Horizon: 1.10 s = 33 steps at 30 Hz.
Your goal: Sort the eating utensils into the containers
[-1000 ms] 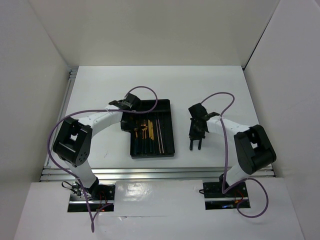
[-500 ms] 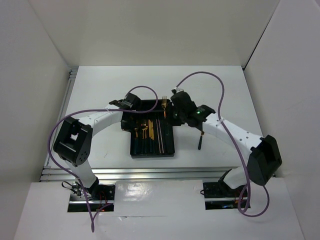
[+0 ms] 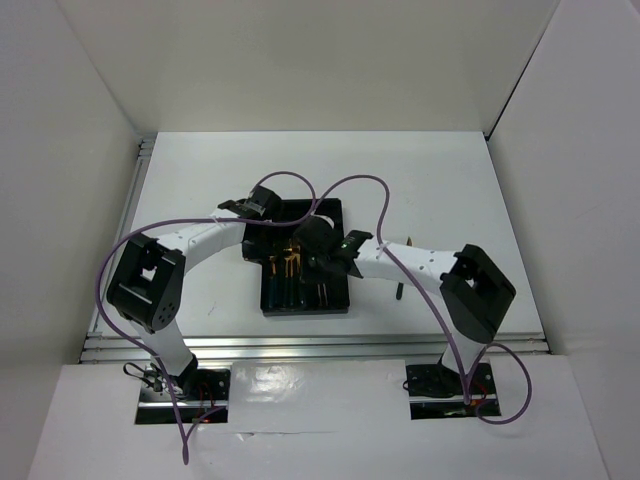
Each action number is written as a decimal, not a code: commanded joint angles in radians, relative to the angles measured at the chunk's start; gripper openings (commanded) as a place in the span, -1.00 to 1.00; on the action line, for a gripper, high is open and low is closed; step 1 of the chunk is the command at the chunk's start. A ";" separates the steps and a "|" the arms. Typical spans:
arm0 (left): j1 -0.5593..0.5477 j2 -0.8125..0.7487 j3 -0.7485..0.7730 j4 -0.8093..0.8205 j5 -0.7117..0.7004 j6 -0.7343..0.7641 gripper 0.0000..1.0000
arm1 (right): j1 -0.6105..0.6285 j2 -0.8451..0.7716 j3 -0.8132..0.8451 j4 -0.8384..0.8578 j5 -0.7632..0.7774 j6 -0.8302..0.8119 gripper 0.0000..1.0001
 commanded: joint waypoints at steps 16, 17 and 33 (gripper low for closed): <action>-0.006 -0.022 0.021 0.045 0.043 0.011 -1.00 | 0.004 0.120 0.089 0.128 -0.056 0.081 -1.00; -0.006 -0.022 0.021 0.045 0.043 0.011 -1.00 | 0.004 0.131 0.089 0.128 -0.056 0.081 -1.00; -0.006 -0.022 0.021 0.045 0.043 0.011 -1.00 | 0.004 0.163 0.109 0.102 -0.056 0.110 -0.34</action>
